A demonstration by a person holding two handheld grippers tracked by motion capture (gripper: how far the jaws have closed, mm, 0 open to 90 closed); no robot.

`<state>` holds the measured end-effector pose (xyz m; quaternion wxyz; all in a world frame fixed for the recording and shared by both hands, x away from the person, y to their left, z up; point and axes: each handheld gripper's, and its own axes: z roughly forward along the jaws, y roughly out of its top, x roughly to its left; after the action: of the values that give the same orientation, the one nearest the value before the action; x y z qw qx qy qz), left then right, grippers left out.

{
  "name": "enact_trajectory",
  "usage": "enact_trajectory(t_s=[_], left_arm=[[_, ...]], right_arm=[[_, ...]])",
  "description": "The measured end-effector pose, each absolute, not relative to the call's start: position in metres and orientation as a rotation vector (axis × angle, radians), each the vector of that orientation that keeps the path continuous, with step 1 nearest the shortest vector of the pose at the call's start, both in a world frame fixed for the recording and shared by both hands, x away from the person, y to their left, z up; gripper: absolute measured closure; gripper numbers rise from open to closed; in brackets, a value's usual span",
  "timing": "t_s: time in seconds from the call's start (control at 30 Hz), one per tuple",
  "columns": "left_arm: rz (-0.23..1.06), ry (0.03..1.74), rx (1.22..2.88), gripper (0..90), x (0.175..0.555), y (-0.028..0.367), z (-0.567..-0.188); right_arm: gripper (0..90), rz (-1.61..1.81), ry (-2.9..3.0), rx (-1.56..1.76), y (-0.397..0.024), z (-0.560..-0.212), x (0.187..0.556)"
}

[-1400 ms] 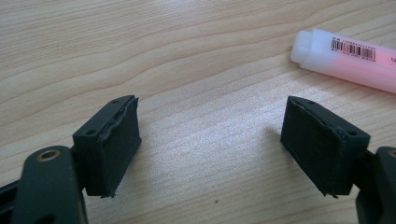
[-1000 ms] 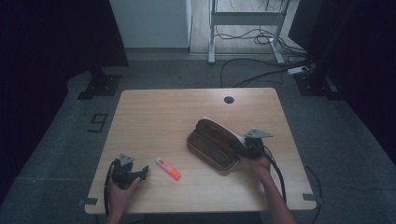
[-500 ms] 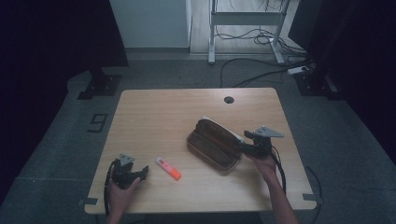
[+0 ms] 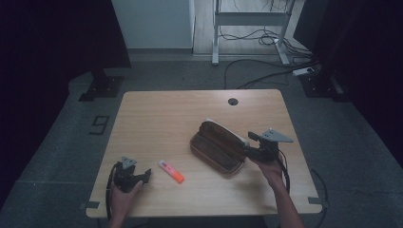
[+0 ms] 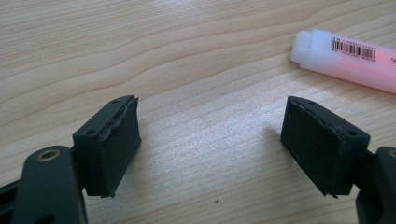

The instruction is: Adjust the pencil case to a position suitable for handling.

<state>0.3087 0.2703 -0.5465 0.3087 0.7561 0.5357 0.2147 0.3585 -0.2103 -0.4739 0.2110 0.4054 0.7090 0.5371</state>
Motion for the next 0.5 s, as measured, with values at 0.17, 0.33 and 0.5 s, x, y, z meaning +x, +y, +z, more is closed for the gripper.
enact_trajectory(t_s=[0.17, 0.33, 0.5], left_arm=[[0.568, 1.416, 1.998, 19.5, 0.309, 0.270, -0.547], [0.567, 1.416, 1.998, 19.6, 0.309, 0.270, -0.546], [0.567, 1.416, 1.998, 19.5, 0.309, 0.270, -0.546]], right_arm=[[34.3, 1.499, 2.001, 1.088, -0.198, -0.472, 0.353], [34.2, 1.506, 2.079, 1.038, -0.175, -0.475, 0.348], [34.1, 1.507, 2.128, 1.008, -0.162, -0.479, 0.345]])
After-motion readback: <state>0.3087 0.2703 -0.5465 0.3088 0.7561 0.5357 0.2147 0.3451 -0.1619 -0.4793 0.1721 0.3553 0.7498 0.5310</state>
